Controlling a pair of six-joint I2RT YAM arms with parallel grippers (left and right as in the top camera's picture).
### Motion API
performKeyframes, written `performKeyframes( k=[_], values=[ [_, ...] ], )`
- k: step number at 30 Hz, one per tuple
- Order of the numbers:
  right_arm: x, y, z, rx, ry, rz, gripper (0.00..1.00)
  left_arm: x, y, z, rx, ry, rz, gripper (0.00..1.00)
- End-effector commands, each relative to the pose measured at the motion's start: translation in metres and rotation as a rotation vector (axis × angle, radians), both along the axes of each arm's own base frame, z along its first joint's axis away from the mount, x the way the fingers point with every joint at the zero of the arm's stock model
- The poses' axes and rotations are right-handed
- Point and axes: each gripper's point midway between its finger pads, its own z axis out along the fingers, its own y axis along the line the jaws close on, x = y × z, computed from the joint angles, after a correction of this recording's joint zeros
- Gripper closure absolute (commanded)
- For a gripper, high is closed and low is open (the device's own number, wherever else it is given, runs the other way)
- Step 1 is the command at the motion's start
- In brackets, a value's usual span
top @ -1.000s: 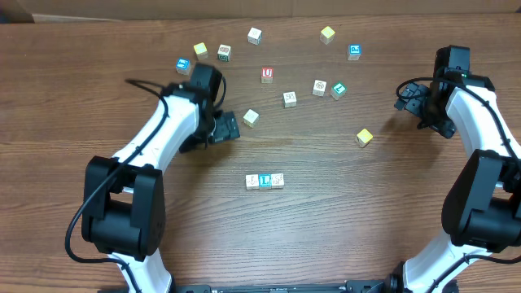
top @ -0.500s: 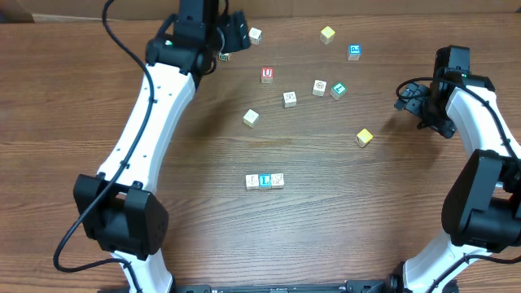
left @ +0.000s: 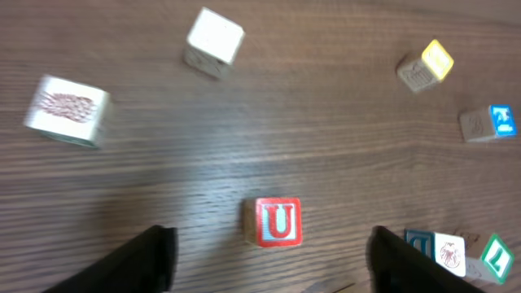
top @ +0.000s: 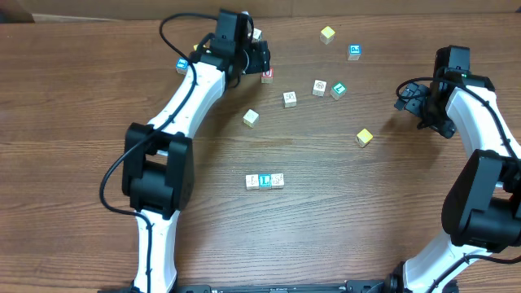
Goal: Form a horizontal line
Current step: 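Lower the left gripper over the U block and grasp it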
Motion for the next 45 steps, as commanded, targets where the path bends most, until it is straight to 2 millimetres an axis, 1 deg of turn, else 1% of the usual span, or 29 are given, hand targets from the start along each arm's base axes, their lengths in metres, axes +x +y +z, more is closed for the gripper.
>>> performKeyframes(
  k=[1,3,5,8,9,11,13,16,19,23,27,30,33,34,35,36,39,41,44,45],
  values=[
    [0.008,-0.002,0.016,-0.013,-0.046,-0.001,0.00,-0.007,-0.021,-0.022,-0.001,0.030,-0.065,0.34],
    [0.008,-0.002,0.016,-0.013,-0.046,-0.001,0.00,-0.008,-0.023,-0.037,0.048,0.028,-0.079,0.40],
    [0.008,-0.002,0.016,-0.013,-0.046,-0.001,0.00,-0.006,-0.022,-0.044,0.092,0.020,-0.067,0.46],
    [0.008,-0.002,0.016,-0.013,-0.046,-0.001,0.00,-0.004,-0.024,-0.044,0.123,-0.001,-0.051,0.53],
    [0.008,-0.002,0.016,-0.013,-0.046,-0.001,0.00,-0.005,-0.026,-0.044,0.127,-0.006,-0.055,0.53],
    [0.008,-0.002,0.016,-0.013,-0.046,-0.001,0.00,-0.004,-0.025,-0.044,0.147,-0.014,-0.042,0.48],
    [0.008,-0.002,0.016,-0.013,-0.046,-0.001,0.00,-0.003,-0.022,-0.045,0.169,-0.019,-0.027,0.47],
    [0.008,-0.002,0.016,-0.013,-0.046,-0.001,0.00,-0.002,-0.021,-0.047,0.181,-0.023,-0.018,0.41],
    [0.008,-0.002,0.016,-0.013,-0.046,-0.001,0.00,-0.001,-0.021,-0.051,0.187,-0.024,-0.025,0.38],
    [0.008,-0.002,0.016,-0.013,-0.046,-0.001,0.00,-0.001,-0.022,-0.060,0.189,-0.018,-0.028,0.37],
    [0.008,-0.002,0.016,-0.013,-0.046,-0.001,0.00,0.000,-0.024,-0.076,0.193,-0.008,-0.032,0.37],
    [0.008,-0.002,0.016,-0.013,-0.046,-0.001,0.00,0.000,-0.024,-0.083,0.196,-0.003,-0.032,0.37],
    [0.008,-0.002,0.016,-0.013,-0.046,-0.001,0.00,0.001,-0.024,-0.085,0.196,-0.004,-0.032,0.41],
    [0.008,-0.002,0.016,-0.013,-0.046,-0.001,0.00,0.001,-0.024,-0.085,0.197,-0.005,-0.031,0.45],
    [0.008,-0.002,0.016,-0.013,-0.046,-0.001,0.00,0.002,-0.024,-0.084,0.196,-0.009,-0.030,0.52],
    [0.008,-0.002,0.016,-0.013,-0.046,-0.001,0.00,0.003,-0.025,-0.083,0.193,-0.016,-0.029,0.55],
    [0.008,-0.002,0.016,-0.013,-0.046,-0.001,0.00,0.004,-0.025,-0.082,0.191,-0.022,-0.028,0.55],
    [0.008,-0.002,0.016,-0.013,-0.046,-0.001,0.00,0.004,-0.025,-0.082,0.191,-0.022,-0.028,0.56],
    [0.008,-0.002,0.016,-0.013,-0.046,-0.001,0.00,0.004,-0.025,-0.082,0.191,-0.022,-0.028,0.60],
    [0.008,-0.002,0.016,-0.013,-0.046,-0.001,0.00,0.004,-0.025,-0.082,0.191,-0.022,-0.028,0.63]
  ],
)
